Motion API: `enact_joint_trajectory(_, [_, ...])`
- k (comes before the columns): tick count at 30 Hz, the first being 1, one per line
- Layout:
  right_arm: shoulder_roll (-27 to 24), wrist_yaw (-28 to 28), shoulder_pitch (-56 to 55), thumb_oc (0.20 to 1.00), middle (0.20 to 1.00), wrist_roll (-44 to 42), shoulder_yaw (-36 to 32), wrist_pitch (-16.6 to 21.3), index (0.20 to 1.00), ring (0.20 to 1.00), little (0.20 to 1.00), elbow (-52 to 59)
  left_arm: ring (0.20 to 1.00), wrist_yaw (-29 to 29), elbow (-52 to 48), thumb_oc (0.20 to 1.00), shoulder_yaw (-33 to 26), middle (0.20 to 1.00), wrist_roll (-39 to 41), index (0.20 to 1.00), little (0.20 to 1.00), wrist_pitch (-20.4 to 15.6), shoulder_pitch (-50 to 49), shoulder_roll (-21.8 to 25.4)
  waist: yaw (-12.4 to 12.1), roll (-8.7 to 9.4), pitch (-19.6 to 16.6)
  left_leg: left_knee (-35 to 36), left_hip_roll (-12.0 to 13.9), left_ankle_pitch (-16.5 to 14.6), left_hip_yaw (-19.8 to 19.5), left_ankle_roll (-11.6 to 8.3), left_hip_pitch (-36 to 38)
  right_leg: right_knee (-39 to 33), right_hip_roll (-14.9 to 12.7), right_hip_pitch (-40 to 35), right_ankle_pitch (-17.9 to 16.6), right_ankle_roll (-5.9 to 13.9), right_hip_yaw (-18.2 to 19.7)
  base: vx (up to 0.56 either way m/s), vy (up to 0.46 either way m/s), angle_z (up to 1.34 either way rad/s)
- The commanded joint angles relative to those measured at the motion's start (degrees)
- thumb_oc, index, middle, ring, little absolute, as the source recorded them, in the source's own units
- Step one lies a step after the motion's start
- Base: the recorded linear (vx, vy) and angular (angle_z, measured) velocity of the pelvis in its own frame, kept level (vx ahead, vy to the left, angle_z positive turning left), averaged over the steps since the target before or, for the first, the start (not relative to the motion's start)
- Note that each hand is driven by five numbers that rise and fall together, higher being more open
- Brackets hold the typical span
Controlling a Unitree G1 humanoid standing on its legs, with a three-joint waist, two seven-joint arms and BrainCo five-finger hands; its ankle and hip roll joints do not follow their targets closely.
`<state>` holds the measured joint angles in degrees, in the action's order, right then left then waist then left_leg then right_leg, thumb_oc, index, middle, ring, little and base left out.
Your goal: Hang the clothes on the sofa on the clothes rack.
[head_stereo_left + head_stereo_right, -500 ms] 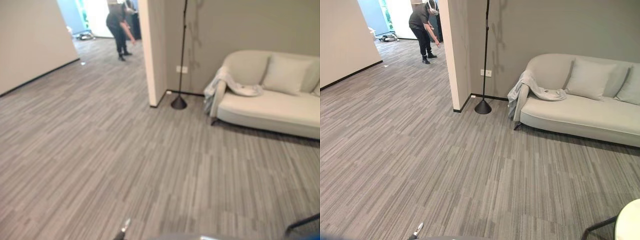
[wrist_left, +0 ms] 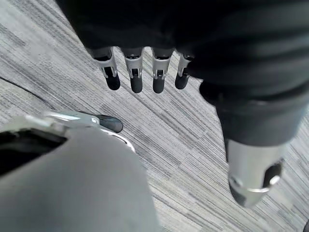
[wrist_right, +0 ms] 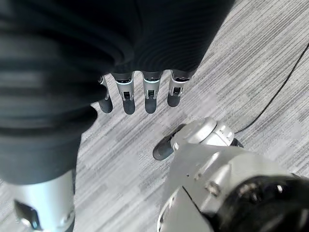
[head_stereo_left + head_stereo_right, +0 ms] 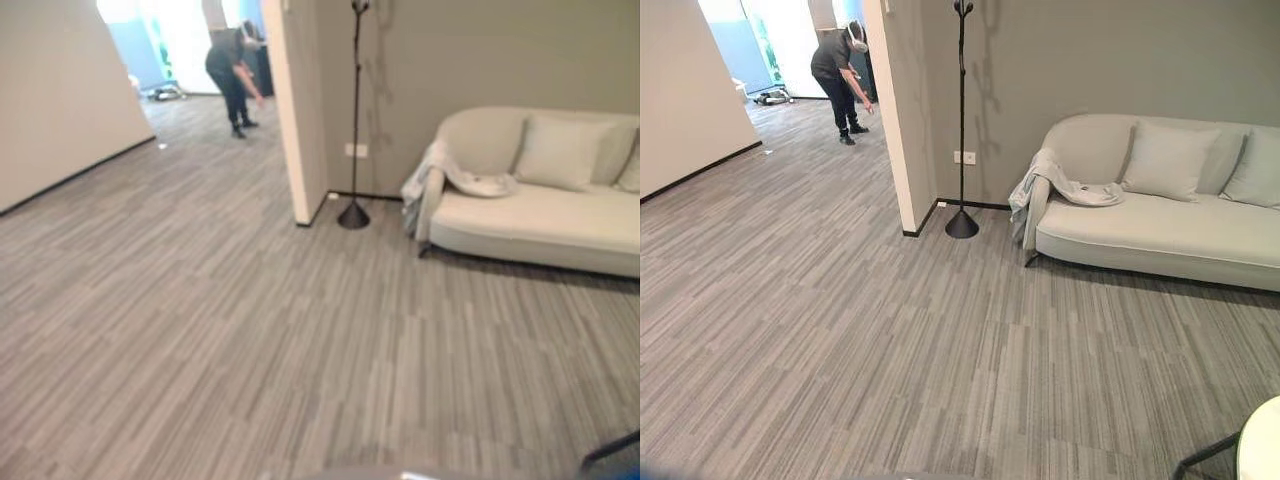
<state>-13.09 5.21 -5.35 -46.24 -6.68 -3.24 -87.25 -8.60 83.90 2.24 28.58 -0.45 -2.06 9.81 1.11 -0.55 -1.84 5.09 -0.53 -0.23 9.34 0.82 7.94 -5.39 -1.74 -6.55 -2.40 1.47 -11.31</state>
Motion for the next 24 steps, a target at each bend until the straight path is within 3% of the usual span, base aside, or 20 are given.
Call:
enact_joint_trajectory(1, [0.7, -1.5, 4.2, 1.0, 1.0, -1.0, -1.9, 0.2, 1.0, 1.0, 1.0, -5.3, 1.0, 0.2, 2.3, 1.0, -1.4, 1.0, -1.2, 1.0, 1.0, -0.3, 3.3, -1.9, 0.3, 0.96, 1.0, -0.1, 2.8, -0.1, -3.1, -2.79, -1.8, 0.4, -2.1, 0.6, 1.6, 3.55, 1.8, 0.01, -0.009, -0.15])
enact_joint_trajectory(24, [1.4, -0.2, 3.1, 1.0, 1.0, 3.3, 1.7, 0.0, 1.0, 1.0, 1.0, -4.7, 1.0, 0.1, 2.6, 1.0, 2.8, 1.0, -7.6, 1.0, 1.0, -0.8, 4.0, -2.3, 1.8, 1.0, 0.8, -0.1, 3.7, -0.7, -0.1, -3.1, -0.9, 0.4, -1.6, 1.5, 1.2, 4.04, 4.8, 0.0, -0.01, -0.09])
